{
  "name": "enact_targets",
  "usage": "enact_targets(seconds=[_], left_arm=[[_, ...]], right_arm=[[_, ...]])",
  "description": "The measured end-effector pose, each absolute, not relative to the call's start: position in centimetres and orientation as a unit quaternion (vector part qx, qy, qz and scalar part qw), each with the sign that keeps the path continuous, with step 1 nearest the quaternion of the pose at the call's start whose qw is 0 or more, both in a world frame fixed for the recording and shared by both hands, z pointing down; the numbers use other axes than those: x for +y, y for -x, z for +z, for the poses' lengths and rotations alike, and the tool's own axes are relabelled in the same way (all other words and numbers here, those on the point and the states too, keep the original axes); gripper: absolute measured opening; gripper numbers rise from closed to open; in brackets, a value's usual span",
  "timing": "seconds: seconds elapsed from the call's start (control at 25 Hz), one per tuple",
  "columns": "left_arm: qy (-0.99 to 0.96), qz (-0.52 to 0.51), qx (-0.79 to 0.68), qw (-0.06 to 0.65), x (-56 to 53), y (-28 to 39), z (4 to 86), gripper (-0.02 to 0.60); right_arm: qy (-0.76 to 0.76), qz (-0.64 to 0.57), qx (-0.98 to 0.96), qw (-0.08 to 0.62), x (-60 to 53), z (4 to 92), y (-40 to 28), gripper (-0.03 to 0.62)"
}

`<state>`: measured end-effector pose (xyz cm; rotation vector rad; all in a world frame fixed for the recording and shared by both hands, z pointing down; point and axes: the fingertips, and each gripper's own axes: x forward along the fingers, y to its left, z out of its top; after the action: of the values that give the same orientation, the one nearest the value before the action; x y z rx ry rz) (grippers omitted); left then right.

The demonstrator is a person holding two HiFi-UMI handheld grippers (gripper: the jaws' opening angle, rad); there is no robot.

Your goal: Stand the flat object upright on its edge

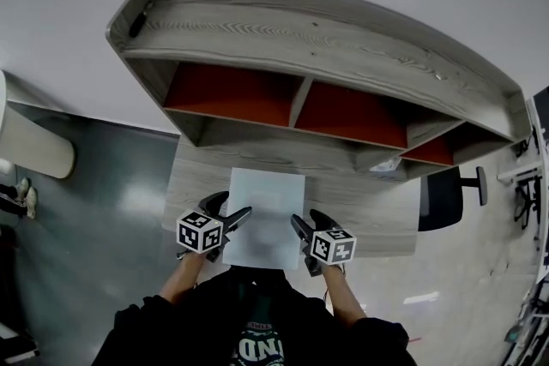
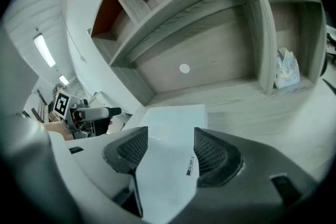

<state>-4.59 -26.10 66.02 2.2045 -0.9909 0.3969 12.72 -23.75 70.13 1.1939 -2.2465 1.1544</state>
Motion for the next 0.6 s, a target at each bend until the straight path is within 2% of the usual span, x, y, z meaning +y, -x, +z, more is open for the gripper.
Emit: enact_targets(seconds=[0.24, 0.6], left_arm=[[-0.821, 0.203, -0.384, 0.371, -25.2, 5.9, 71.1, 0.351], [-0.782, 0.225, -0.365, 0.452, -23.1, 6.8, 77.0, 0.357]], right_arm=[[-0.409, 0.465, -0.757, 0.205, -23.0, 75.0, -13.9, 0.247], [-0.376, 0.529, -0.732, 0.208, -22.7, 78.2, -13.4, 0.247]])
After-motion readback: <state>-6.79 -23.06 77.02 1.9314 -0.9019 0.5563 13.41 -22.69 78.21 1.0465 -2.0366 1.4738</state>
